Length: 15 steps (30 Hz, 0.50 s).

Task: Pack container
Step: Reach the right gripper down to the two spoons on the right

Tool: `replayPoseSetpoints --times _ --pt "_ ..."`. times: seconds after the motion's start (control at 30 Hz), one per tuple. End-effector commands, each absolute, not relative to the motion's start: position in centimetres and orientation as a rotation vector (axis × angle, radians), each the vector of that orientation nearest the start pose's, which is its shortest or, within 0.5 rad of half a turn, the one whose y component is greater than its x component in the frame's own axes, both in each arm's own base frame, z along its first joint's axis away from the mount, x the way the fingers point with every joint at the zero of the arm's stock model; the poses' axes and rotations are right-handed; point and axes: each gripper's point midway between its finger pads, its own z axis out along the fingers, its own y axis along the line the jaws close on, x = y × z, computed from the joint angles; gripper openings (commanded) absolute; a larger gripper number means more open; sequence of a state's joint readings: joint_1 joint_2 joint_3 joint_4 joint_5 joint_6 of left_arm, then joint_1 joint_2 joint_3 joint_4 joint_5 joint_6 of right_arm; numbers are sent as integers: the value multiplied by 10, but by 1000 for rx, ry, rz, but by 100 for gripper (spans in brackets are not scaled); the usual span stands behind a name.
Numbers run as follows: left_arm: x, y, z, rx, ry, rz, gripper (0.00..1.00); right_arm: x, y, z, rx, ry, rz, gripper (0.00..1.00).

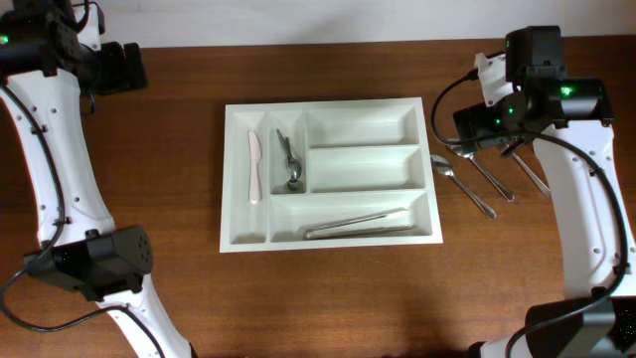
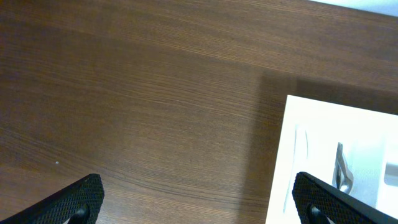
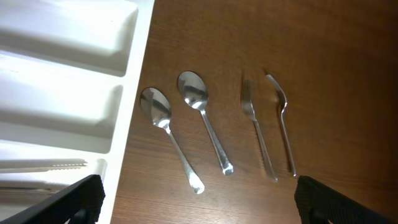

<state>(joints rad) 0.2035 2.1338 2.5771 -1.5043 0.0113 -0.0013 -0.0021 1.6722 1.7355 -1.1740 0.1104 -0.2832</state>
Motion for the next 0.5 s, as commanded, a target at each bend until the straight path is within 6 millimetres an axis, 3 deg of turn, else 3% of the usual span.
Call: replayPoseSetpoints --times 0.0,0.07,0.13,0.23,0.47 --pt "465 95 289 -275 2599 51 99 401 -25 227 -254 2691 -212 99" --pt "465 95 289 -275 2599 51 99 404 -32 205 -240 2755 -211 95" --pt "465 95 289 -275 2599 51 99 409 -35 181 -248 2815 -206 80" --pt "465 95 289 -275 2599 51 99 413 -36 163 -274 2856 -204 68" --pt "465 95 289 -275 2599 50 99 421 -37 126 -299 2927 -189 57"
